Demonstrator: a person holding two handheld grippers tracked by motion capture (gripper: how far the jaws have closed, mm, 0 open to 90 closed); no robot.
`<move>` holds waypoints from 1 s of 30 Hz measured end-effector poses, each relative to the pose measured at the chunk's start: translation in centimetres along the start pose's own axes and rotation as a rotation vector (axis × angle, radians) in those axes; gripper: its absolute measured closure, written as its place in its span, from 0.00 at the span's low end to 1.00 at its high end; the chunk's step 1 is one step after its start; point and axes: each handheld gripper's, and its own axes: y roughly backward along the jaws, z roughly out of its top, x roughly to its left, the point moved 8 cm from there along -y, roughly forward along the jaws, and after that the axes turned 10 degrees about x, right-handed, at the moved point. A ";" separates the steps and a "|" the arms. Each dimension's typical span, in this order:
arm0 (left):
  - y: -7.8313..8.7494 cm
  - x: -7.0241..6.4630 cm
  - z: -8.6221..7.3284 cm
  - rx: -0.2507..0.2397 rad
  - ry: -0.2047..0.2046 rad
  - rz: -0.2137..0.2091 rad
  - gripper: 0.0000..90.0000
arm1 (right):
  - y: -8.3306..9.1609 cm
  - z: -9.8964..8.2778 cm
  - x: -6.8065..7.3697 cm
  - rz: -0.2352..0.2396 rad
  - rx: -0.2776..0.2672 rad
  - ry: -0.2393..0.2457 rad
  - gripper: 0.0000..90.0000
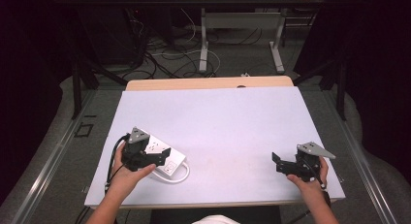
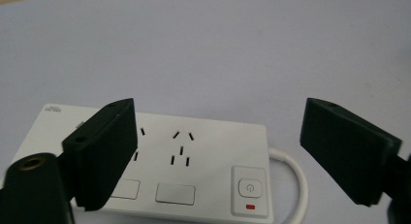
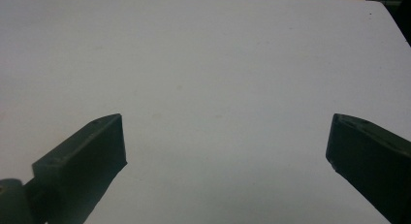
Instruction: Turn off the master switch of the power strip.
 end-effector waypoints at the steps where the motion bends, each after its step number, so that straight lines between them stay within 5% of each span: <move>1: -0.1 -0.1 0.1 -0.007 0.004 0.000 0.16 | 0.0 0.0 0.0 0.000 0.000 0.000 0.00; 12: 0.0 -0.8 0.0 0.032 -0.068 0.024 0.37 | -0.1 0.0 -0.1 0.003 -0.008 0.005 0.00; 17: 0.0 -1.1 0.0 0.036 -0.059 0.008 0.42 | -0.1 0.0 0.0 0.008 -0.005 -0.002 0.00; 30: -0.5 -1.8 -0.2 0.055 -0.082 -0.011 0.43 | -0.1 -0.1 0.0 0.005 0.004 0.002 0.00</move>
